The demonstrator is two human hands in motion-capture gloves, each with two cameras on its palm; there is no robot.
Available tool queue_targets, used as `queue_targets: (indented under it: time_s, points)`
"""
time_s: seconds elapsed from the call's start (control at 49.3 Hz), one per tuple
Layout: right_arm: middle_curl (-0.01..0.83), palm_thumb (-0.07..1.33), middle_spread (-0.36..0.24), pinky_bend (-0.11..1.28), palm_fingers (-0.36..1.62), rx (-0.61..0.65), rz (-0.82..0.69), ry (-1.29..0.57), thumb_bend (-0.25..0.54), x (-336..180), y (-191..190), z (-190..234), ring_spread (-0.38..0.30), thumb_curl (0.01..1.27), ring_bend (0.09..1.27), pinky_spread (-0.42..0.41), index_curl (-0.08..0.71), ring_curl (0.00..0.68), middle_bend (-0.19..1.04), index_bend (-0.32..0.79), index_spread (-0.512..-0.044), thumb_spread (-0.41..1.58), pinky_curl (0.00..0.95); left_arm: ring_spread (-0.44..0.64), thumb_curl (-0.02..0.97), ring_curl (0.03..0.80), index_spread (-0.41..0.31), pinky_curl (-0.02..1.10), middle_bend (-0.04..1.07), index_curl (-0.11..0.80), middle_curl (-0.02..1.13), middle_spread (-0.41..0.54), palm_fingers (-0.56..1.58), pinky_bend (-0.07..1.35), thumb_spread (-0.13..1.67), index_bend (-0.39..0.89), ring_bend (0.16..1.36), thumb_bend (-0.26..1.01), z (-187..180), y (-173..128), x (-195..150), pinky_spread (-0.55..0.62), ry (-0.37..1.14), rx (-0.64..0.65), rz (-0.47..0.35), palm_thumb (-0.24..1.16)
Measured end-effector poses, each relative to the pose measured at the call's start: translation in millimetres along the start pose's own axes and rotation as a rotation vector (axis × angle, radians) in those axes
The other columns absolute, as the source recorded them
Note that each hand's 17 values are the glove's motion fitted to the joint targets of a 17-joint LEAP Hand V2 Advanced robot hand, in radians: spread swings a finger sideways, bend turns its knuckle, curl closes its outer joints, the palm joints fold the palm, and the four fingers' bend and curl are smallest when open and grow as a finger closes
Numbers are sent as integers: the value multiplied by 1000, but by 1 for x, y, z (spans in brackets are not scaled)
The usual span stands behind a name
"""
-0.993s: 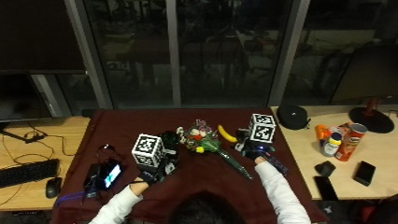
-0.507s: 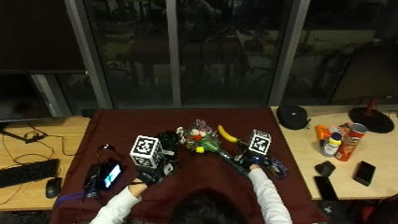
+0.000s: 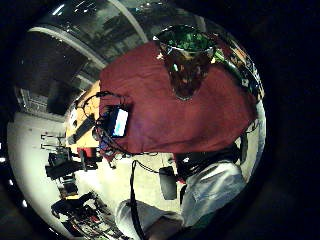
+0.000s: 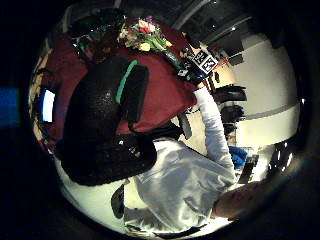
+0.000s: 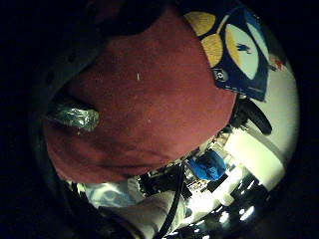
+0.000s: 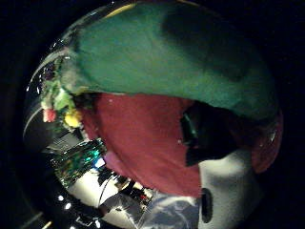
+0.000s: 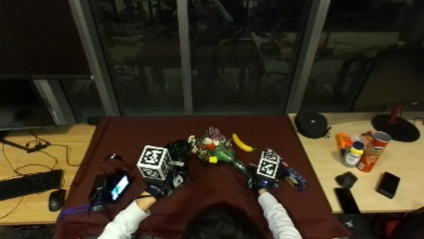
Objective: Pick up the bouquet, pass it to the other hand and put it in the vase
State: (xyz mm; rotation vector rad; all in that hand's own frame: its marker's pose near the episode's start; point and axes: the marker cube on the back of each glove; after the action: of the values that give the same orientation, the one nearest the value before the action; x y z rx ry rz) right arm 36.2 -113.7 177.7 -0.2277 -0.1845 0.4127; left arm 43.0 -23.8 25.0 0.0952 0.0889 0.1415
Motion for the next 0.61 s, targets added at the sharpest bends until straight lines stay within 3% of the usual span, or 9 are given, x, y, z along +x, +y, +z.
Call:
queue_targets:
  time_s: [0.122, 0.243, 0.385, 0.446, 0.466, 0.487, 0.547, 0.568, 0.608]
  points:
    - [430, 773, -37, 599, 761, 56, -40, 20, 43, -7, 0, 2, -102, 402, 632, 5, 185, 360, 393, 246, -171, 1079, 323, 398, 281, 258, 32, 328, 178, 331, 287, 253, 167, 251, 1235, 167, 552, -15, 2, -1, -2, 416, -1, 3, 3, 273]
    - [424, 909, -82, 576, 1070, 73, 20, 56, 92, -2, 5, -6, -142, 417, 582, -148, 263, 361, 305, 331, -192, 1100, 321, 398, 282, 258, 32, 329, 181, 332, 291, 255, 170, 247, 1235, 164, 548, -15, 2, 2, -2, 416, 2, -9, 1, 273]
    - [460, 966, -131, 487, 1175, 66, -68, -36, 106, -6, 6, -11, -179, 413, 560, -195, 325, 395, 353, 274, -206, 1171, 337, 399, 282, 259, 32, 331, 179, 333, 294, 255, 170, 244, 1235, 163, 546, -16, 1, 2, -6, 416, -4, -16, -9, 273]
    - [487, 982, -165, 545, 1318, 151, -113, -94, 109, -8, 2, -11, -204, 412, 624, -255, 318, 416, 423, 157, -209, 1194, 358, 399, 283, 259, 32, 334, 177, 333, 294, 253, 173, 252, 1235, 161, 544, -16, 0, 2, -7, 419, -3, -20, -15, 273]
    - [473, 978, -155, 483, 1187, 196, -116, -107, 102, -8, 2, -12, -195, 408, 568, -224, 342, 398, 384, 228, -211, 1195, 336, 399, 283, 259, 32, 331, 179, 334, 294, 255, 170, 244, 1235, 163, 545, -16, 0, 2, -7, 417, -1, -19, -16, 273]
    - [498, 990, -176, 565, 1356, 248, -119, -120, 106, -7, 1, -13, -209, 410, 652, -262, 316, 435, 436, 133, -211, 1200, 373, 399, 283, 258, 32, 334, 175, 335, 294, 253, 175, 251, 1235, 167, 542, -16, 0, 2, -7, 419, 0, -17, -17, 273]
    - [530, 994, -183, 574, 1494, 393, -106, -142, 88, -5, -1, -16, -214, 415, 708, -271, 341, 454, 518, 196, -211, 1167, 381, 399, 283, 258, 28, 334, 176, 337, 293, 249, 180, 253, 1235, 170, 539, -16, -1, 0, -8, 420, 0, -16, -21, 273]
    - [522, 1007, -191, 595, 1387, 425, -86, -143, 99, -4, -1, -17, -216, 412, 709, -280, 332, 452, 498, 147, -211, 1200, 388, 399, 283, 258, 27, 334, 174, 336, 293, 251, 177, 255, 1235, 165, 539, -16, -1, -1, -8, 420, -1, -18, -23, 273]
    - [548, 988, -190, 582, 1510, 457, -39, -159, 60, 0, 0, -18, -213, 414, 749, -275, 363, 470, 569, 235, -212, 1125, 394, 398, 283, 259, 26, 336, 173, 338, 291, 247, 184, 257, 1235, 170, 538, -16, 0, -2, -9, 419, -4, -29, -25, 273]
